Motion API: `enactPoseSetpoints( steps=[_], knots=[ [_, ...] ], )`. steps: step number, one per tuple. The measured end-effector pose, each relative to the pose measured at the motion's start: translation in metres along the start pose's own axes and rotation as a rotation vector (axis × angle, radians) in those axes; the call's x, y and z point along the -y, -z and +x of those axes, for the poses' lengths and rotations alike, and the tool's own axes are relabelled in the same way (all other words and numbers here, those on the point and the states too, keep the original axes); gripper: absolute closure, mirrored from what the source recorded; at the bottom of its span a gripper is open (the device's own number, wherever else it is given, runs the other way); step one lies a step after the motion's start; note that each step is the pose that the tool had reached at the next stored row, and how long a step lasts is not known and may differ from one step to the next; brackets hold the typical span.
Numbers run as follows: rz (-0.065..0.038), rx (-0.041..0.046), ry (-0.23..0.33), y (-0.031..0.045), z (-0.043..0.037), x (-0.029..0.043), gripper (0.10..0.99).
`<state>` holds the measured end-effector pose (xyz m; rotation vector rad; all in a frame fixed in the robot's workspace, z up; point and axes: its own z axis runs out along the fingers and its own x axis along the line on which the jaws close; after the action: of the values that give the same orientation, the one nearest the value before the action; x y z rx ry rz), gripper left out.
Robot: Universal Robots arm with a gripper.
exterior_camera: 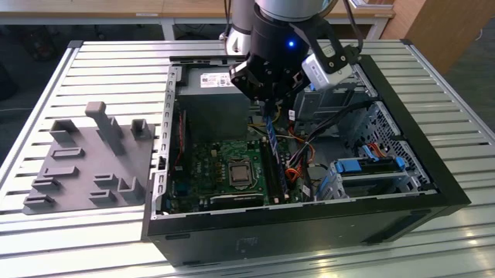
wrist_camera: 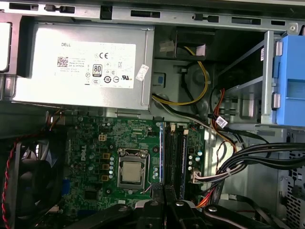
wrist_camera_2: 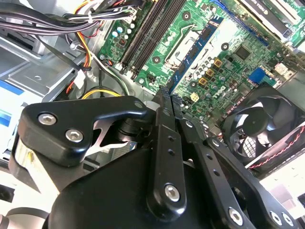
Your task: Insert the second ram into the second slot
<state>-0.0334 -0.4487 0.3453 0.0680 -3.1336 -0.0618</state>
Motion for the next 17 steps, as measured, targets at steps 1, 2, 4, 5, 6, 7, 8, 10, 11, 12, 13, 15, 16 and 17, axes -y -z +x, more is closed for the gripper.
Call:
enactPoseSetpoints(
  steps=[1, 2, 4, 5, 6, 7, 8, 10, 11, 12, 13, 15, 16, 17],
  knots=[
    [0.0, 0.0, 0.0, -0.0003, 0.0, 0.0, 0.961],
    [0.0, 0.0, 0.0, -0.0007, 0.0, 0.0001, 0.961],
    [0.0, 0.0, -0.001, -0.0016, 0.0, 0.0001, 0.961],
    [0.0, 0.0, -0.001, -0.0021, 0.0, 0.0001, 0.961],
    [0.0, 0.0, -0.001, -0.0025, 0.0, 0.0001, 0.961],
    [0.0, 0.0001, -0.002, -0.0032, 0.0, 0.0002, 0.961],
    [0.0, 0.0001, -0.002, -0.004, 0.0, 0.0002, 0.961],
    [0.0, 0.0001, -0.003, -0.0054, 0.0, 0.0002, 0.961],
    [0.0, 0.0001, -0.004, -0.0061, 0.0, 0.0003, 0.961],
    [0.0, 0.0001, -0.005, -0.0068, 0.0, 0.0003, 0.961],
    [0.0, 0.0002, -0.006, -0.0077, -0.0001, 0.0003, 0.961],
    [0.0, 0.0003, -0.009, -0.0097, -0.0001, 0.0004, 0.961],
    [0.0, 0.0004, -0.01, -0.0108, -0.0001, 0.0004, 0.961],
    [0.0, 0.0004, -0.01, -0.0119, -0.0004, 0.0005, 0.961]
  ],
)
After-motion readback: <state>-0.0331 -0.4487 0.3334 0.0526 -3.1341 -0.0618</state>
